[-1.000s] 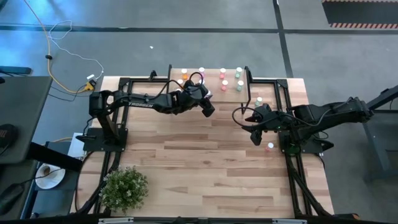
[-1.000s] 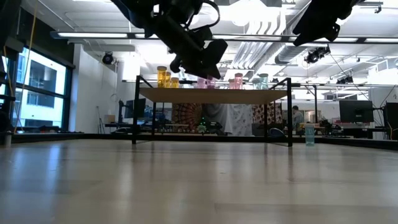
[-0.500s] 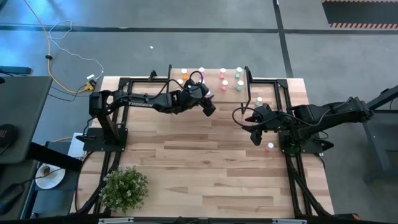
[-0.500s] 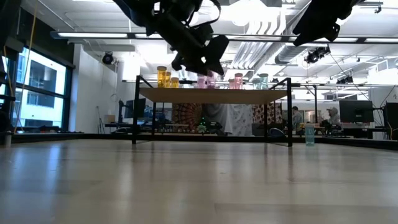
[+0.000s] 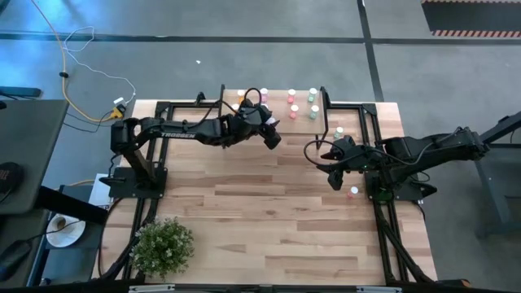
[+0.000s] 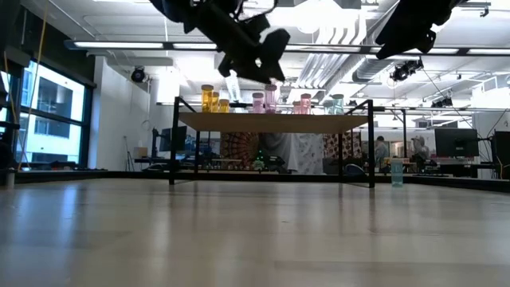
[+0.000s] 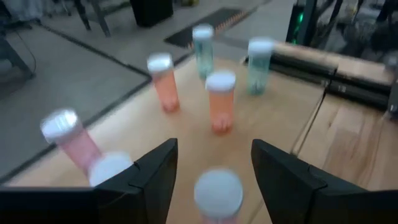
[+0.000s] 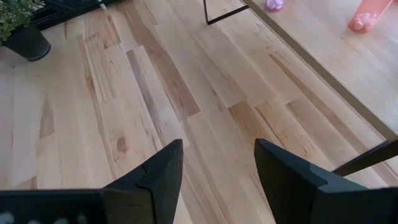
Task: Pick and place medicine bottles onto shelf by color
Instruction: Put the purple pill bottle on the shelf aligned with the other purple pill bottles
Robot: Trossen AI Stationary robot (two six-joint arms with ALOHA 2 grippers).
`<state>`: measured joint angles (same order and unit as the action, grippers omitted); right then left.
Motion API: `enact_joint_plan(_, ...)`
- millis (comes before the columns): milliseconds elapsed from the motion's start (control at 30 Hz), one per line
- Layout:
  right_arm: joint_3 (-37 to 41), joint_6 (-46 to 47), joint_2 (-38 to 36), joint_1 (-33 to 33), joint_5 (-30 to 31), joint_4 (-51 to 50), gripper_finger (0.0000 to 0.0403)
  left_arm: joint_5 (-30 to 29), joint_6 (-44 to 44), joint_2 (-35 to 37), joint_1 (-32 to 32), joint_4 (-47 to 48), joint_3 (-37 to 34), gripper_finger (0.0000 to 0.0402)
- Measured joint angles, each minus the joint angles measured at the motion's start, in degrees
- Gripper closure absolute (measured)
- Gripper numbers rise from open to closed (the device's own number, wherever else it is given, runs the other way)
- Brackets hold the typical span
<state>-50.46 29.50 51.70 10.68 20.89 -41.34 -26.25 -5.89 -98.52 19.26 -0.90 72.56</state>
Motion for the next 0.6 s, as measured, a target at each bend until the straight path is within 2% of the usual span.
enact_joint_plan(367, 0.00, -0.11, 0.00, -0.02, 3.38, 0.46, 0.0213, 0.28, 2.13, 7.84, -2.64, 3.81, 0.06, 0.0206)
enact_joint_plan(600, 0.02, -4.89, 0.48, -0.02, 4.91, 6.79, 0.0213, 1.34, 4.59, 13.76, -6.34, 10.75, 0.06, 0.0206)
